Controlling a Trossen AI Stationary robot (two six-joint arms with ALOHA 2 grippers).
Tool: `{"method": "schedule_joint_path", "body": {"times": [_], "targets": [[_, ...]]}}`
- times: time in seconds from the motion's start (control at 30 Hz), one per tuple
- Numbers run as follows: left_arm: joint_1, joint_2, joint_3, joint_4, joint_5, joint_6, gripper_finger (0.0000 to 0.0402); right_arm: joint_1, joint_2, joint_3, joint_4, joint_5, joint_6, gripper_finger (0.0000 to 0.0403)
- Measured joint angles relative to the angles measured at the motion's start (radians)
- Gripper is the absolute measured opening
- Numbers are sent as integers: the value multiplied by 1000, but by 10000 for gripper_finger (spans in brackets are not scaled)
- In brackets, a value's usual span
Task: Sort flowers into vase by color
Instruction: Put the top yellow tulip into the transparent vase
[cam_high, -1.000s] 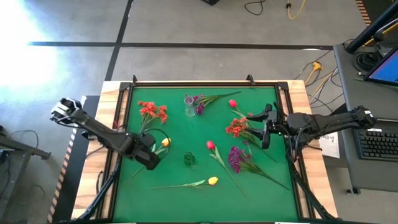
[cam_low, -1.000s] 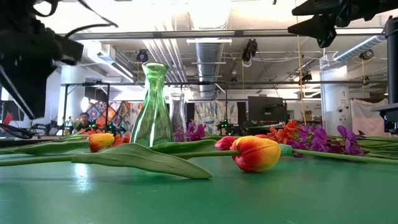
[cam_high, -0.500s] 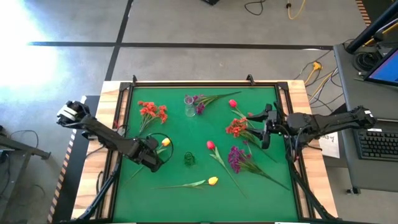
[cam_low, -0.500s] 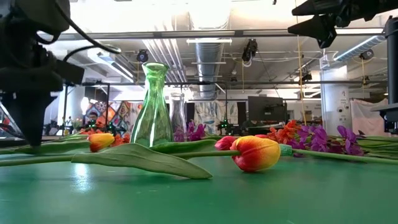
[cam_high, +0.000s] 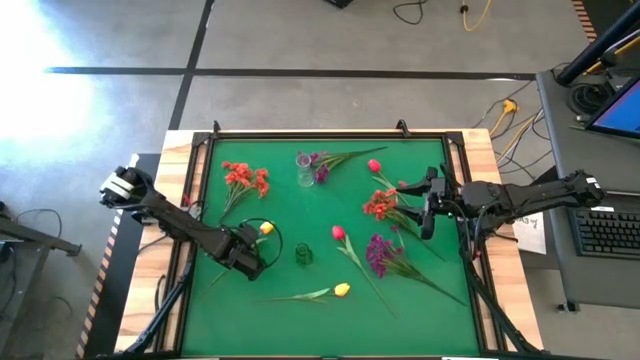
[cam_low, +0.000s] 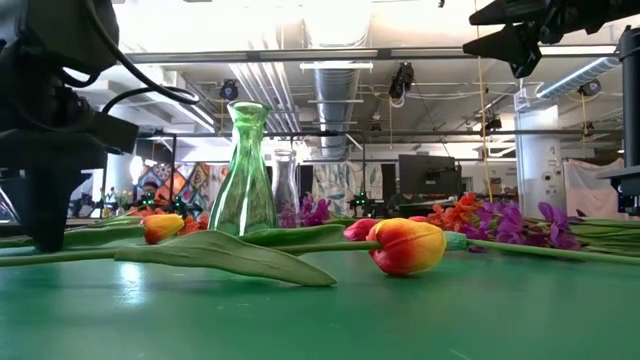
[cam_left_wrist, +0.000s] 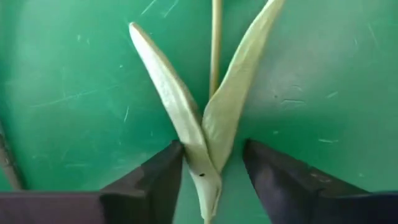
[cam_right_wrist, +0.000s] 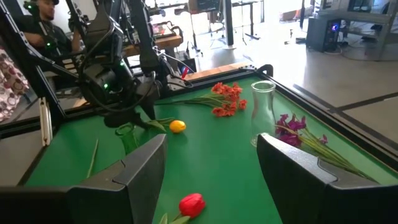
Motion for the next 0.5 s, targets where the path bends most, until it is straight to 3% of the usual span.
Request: {"method": "schedule_joint_path", "body": {"times": [0.37, 0.5], "targets": [[1, -26, -5, 1, 2, -30, 16, 0, 0, 0, 0, 0, -2, 242], [2, -58, -8, -14, 6, -29, 4, 0, 0, 0, -3, 0, -3, 242]]}}
